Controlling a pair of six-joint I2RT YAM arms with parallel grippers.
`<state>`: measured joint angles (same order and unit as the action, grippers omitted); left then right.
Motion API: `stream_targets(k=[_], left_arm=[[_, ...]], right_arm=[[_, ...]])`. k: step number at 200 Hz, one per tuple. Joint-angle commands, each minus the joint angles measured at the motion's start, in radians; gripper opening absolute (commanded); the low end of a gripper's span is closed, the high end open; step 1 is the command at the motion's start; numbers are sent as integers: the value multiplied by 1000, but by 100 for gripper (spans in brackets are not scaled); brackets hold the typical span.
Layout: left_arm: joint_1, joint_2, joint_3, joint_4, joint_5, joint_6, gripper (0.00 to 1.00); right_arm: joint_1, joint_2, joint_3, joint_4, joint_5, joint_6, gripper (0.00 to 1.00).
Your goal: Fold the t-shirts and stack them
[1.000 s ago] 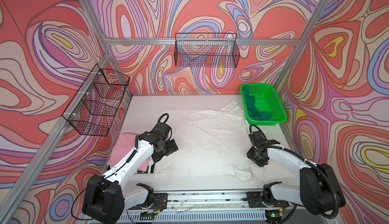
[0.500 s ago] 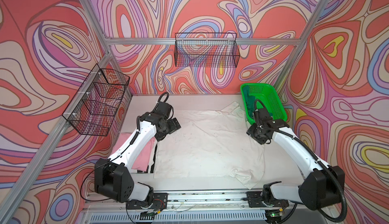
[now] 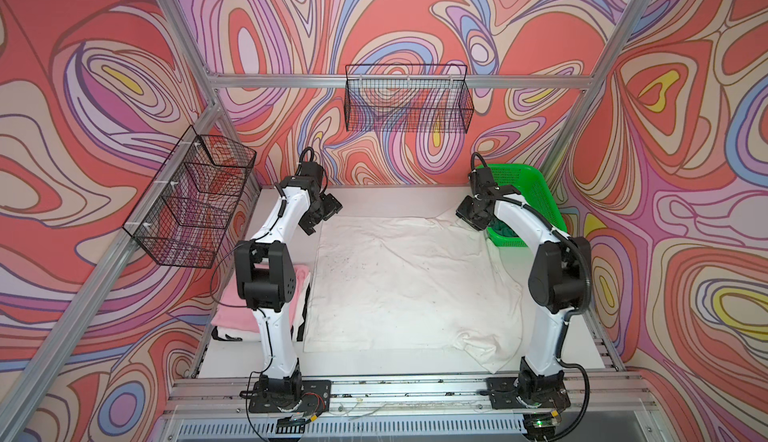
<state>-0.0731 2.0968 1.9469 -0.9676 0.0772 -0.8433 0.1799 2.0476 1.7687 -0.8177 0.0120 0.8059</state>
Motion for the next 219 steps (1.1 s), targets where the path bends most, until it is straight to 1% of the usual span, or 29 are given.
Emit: stream_targets(k=[1, 7, 21, 34, 73, 134, 178, 208, 219], left_arm=[[23, 115, 127, -94, -26, 7, 93], [26, 150, 169, -113, -33, 5, 93], [33, 220, 258, -136, -7, -3, 92], [34, 273, 328, -149, -4, -7, 91], [44, 391, 461, -160, 24, -17, 89], [52, 430, 463, -77, 78, -33, 86], [53, 452, 463, -58, 85, -36, 84], [53, 459, 463, -57, 77, -23, 84], [54, 463, 463, -56, 77, -18, 84]], right_arm=[[6, 89, 64, 14, -68, 25, 46], [9, 116, 83, 12, -72, 30, 46], [16, 168, 116, 6, -79, 32, 46], [25, 199, 119, 17, -73, 39, 46], [33, 272, 117, 62, -113, 59, 44], [34, 303, 151, 123, -105, 65, 44], [34, 333, 190, 138, -117, 68, 36], [34, 324, 212, 132, -99, 60, 35], [33, 317, 208, 152, -98, 56, 32]])
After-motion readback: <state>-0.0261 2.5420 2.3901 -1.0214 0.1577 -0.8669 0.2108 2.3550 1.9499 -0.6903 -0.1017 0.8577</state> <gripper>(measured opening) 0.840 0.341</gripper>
